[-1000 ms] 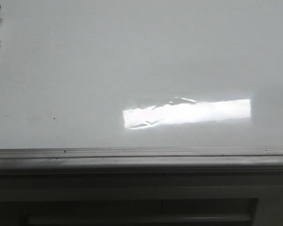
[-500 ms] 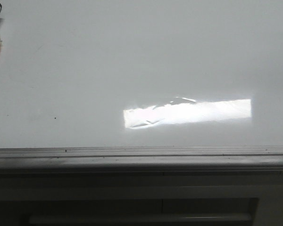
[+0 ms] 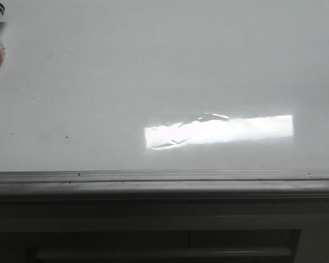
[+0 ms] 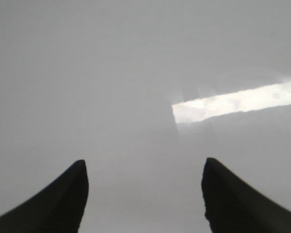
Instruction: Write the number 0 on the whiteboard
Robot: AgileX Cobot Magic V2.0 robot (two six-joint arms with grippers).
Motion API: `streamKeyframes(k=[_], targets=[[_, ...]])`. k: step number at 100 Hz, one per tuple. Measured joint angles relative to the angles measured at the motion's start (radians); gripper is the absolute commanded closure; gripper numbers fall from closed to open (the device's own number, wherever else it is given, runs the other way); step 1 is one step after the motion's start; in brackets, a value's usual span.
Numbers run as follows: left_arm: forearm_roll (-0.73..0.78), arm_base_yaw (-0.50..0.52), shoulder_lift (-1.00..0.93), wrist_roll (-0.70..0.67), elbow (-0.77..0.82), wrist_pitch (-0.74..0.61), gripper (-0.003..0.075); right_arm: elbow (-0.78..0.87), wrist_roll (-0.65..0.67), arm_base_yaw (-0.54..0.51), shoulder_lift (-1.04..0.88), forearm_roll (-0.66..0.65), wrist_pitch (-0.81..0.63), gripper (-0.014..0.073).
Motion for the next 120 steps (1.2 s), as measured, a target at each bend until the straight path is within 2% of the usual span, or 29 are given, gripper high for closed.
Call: streamKeyframes(k=[4,18,24,33,53,70,80,94,109,120], targets=[[-0.002,0.000,0.008,0.000,-0.002,0.000,0.0741,0.000,0.000,0.000,0.000,0.000,0.000,0.0160],[-0.005,-0.003,0.012,0.006,-0.004,0.002,0.0740,-0.007,-0.053,0.002,0.000,0.013,0.005,0.0160],[-0.005,-0.014,0.009,0.045,-0.005,0.017,0.0740,-0.028,-0.129,0.013,0.005,0.045,0.012,0.0162],[0.008,-0.050,-0.007,0.141,-0.006,0.080,0.0740,-0.080,-0.296,0.055,0.033,0.164,0.036,0.0162],[-0.014,-0.235,-0.099,0.453,-0.014,0.183,0.0740,-0.224,-0.714,0.230,0.226,0.480,0.221,0.0161],[-0.025,-0.425,-0.165,0.676,-0.015,0.177,0.0740,-0.296,-0.895,0.414,0.405,0.561,0.282,0.0161],[-0.026,-0.522,-0.176,0.715,-0.015,0.152,0.0740,-0.314,-0.968,0.527,0.486,0.570,0.253,0.0161],[-0.026,-0.606,-0.176,0.731,-0.015,0.112,0.0740,-0.335,-1.005,0.689,0.585,0.577,0.153,0.0161],[-0.036,-0.636,-0.176,0.732,-0.015,0.065,0.0739,-0.354,-1.014,0.821,0.684,0.581,0.037,0.0161],[-0.042,-0.637,-0.176,0.732,-0.015,0.056,0.0739,-0.372,-1.014,0.861,0.749,0.585,-0.001,0.0161]])
